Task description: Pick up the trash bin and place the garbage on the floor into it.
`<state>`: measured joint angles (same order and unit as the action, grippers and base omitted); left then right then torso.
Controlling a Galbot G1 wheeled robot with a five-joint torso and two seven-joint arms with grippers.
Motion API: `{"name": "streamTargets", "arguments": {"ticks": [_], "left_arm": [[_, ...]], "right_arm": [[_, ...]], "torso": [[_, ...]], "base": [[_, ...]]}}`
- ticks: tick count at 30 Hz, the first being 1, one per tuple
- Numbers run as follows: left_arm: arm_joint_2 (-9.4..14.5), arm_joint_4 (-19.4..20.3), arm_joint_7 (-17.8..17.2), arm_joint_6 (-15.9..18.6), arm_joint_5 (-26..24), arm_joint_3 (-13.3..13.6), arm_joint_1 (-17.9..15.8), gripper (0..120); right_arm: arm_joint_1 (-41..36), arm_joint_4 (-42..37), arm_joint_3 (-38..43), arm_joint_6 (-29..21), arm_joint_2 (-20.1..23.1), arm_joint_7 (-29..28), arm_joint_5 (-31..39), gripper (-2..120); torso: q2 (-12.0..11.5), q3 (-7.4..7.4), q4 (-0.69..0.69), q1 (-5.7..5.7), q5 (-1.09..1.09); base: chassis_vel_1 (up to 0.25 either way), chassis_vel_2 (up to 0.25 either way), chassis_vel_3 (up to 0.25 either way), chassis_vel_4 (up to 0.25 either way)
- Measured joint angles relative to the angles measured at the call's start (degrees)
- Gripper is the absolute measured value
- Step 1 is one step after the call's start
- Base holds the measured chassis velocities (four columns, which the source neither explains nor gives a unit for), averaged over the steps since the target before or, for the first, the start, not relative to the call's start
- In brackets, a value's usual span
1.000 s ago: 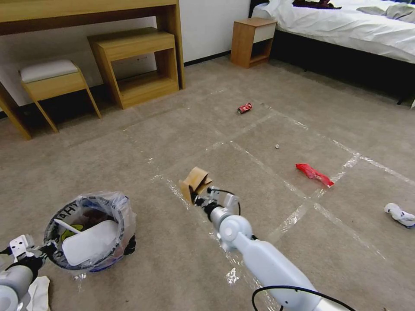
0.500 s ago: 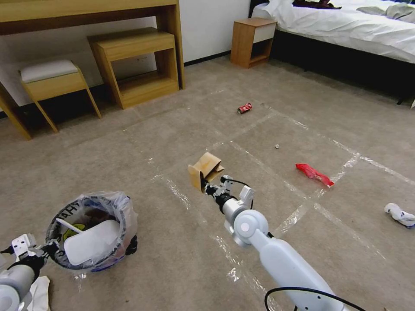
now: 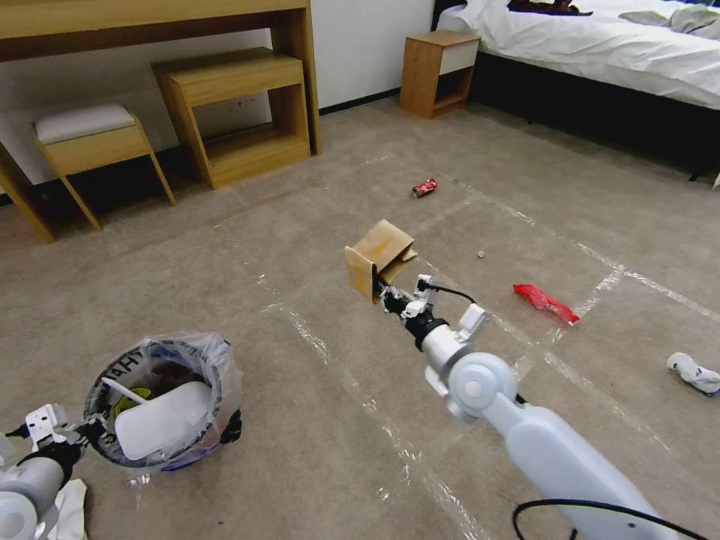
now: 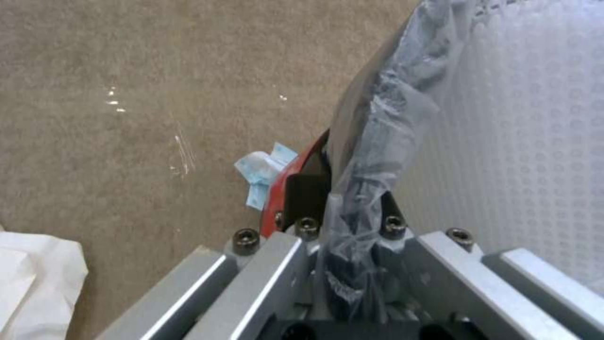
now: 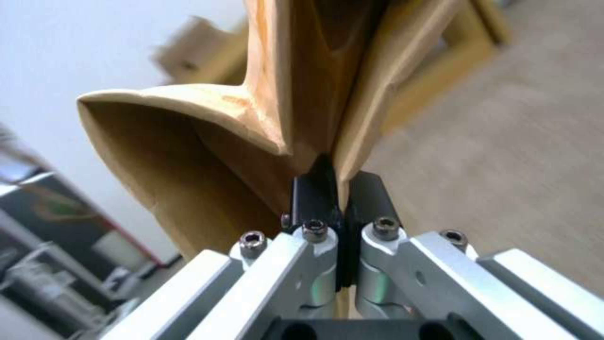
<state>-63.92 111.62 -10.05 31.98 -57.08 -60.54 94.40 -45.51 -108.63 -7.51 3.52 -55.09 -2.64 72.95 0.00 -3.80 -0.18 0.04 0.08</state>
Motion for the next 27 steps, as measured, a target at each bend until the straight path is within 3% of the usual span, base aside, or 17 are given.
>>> {"name": "streamTargets", "arguments": {"ticks": [9, 21, 27], "left_arm": [[1.3, 1.3, -0.42, 0.99, -1.41, 0.43, 0.48, 1], [5.48, 3.08, -2.58, 2.99, -6.31, 0.47, 0.64, 1], [7.56, 3.75, -3.35, 3.8, -8.44, 0.38, 1.19, 1]], "right_arm": [[4.87, -4.46, -7.2, 5.34, 3.23, 8.7, -3.98, 0], [11.72, -6.71, -17.12, 6.37, 5.35, 10.3, -6.58, 0], [18.5, -6.73, -26.53, 7.0, 5.61, 10.86, -6.57, 0]], "torso": [[0.0, 0.0, 0.01, 0.0, 0.0], [0.0, 0.0, 0.0, 0.0, -0.01], [0.0, 0.0, 0.0, 0.0, -0.01]], "base": [[0.0, 0.0, 0.0, 0.0], [0.0, 0.0, 0.0, 0.0], [0.0, 0.0, 0.0, 0.0]]}}
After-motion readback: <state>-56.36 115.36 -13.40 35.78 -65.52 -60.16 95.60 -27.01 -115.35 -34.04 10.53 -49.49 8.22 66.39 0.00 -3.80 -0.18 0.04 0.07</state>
